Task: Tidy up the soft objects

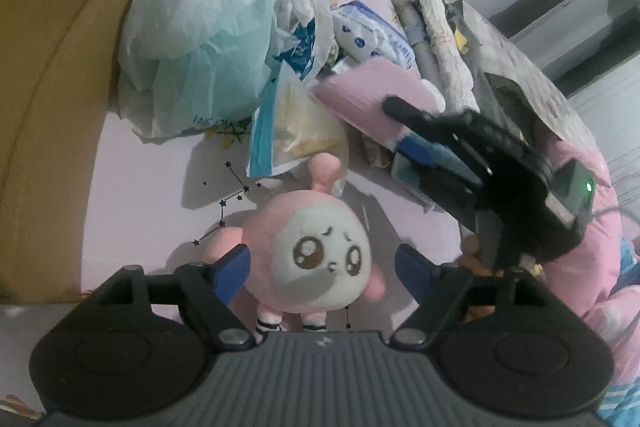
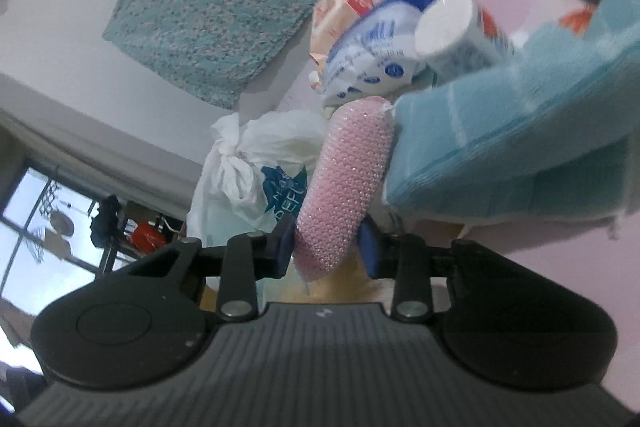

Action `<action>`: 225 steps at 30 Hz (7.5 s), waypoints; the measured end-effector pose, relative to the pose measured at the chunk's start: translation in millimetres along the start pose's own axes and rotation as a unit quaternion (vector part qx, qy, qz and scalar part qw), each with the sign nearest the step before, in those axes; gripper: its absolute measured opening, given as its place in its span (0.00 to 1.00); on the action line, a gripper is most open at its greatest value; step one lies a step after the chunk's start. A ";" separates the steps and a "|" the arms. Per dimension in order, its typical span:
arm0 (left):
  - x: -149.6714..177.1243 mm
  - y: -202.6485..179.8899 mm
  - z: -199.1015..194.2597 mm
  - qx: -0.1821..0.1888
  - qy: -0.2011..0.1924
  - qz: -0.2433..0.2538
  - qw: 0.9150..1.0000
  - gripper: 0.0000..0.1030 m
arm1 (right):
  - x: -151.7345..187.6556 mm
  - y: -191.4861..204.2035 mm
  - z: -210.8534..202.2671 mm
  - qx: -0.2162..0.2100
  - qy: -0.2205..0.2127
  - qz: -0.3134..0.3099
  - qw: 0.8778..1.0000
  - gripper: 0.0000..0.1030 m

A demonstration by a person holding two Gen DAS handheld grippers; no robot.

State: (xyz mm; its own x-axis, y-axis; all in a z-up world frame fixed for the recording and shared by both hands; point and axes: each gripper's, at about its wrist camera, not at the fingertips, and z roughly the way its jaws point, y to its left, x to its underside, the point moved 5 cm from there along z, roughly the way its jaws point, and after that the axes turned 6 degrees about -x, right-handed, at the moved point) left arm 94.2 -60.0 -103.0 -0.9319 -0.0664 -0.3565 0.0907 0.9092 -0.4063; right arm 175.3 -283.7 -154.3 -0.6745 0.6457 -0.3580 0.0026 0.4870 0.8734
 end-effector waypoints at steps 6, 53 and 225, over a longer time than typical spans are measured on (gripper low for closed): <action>-1.5 -2.0 -16.2 0.030 -0.011 -0.004 0.999 0.80 | -10.3 10.3 -50.5 -0.018 -0.013 -0.043 0.999 0.31; 33.8 -36.2 18.3 -0.109 -0.043 0.152 0.981 0.77 | 86.9 8.6 -159.2 0.035 0.116 -0.130 0.984 0.32; -50.8 126.0 -255.6 -0.195 -0.271 0.012 0.943 0.87 | 63.7 253.1 -51.2 -0.205 0.066 -0.212 0.953 0.31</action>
State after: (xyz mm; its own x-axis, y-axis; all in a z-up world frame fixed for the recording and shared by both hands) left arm 63.2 162.9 79.0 -0.6059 -0.1481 -0.7817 -0.1242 0.9881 -0.0909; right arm 95.1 -149.5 60.8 -0.6383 0.3489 -0.6862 -0.5614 0.3989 0.7251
